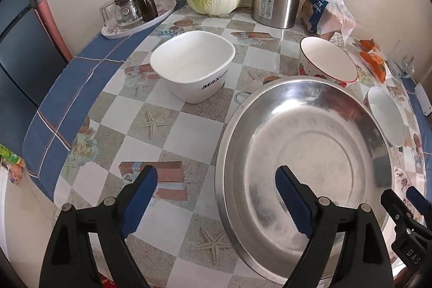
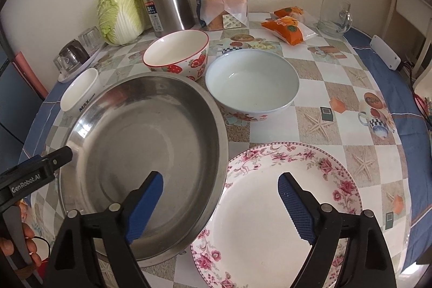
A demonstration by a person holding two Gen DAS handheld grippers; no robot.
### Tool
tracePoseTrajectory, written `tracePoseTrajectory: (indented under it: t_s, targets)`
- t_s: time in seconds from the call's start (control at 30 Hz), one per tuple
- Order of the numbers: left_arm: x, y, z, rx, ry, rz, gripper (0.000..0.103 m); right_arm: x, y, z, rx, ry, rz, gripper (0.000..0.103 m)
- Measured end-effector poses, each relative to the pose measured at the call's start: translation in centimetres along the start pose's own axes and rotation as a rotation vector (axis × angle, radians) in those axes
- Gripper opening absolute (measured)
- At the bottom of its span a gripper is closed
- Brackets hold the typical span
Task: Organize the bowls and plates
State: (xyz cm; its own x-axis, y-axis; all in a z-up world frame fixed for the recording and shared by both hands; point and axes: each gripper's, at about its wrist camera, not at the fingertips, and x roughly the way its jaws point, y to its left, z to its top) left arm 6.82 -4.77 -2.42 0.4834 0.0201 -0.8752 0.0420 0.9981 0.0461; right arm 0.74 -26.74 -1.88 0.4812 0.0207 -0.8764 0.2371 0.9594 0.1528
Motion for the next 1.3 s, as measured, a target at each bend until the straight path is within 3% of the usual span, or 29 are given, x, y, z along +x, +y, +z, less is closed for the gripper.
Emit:
tracePoseTrajectory:
  t_s: [0.1, 0.27, 0.7, 0.9, 1.3]
  targets:
    - [-0.4, -0.1, -0.2, -0.011, -0.011, -0.007, 0.098, 0.0, -0.2, -0.3, 0.006, 0.003, -0.011, 0.103]
    - [-1.2, -0.3, -0.6, -0.023, -0.024, -0.031, 0.098, -0.6, -1.2, -1.0, 0.035, -0.008, -0.020, 0.103]
    - [-4.9, -3.8, -1.6, 0.027, -0.105, -0.206, 0.098, -3.9, -4.7, -2.4, 0.134, -0.105, -0.058, 0.103]
    - [-7.0, -6.8, -2.5, 0.077, -0.093, -0.322, 0.098, -5.1, -9.0, -3.1, 0.259, -0.112, -0.099, 0.103]
    - [-8.7, -13.1, -5.8, 0.118, -0.024, -0.430, 0.098, -5.3, -15.8, -5.2, 0.471, -0.083, -0.134, 0.103]
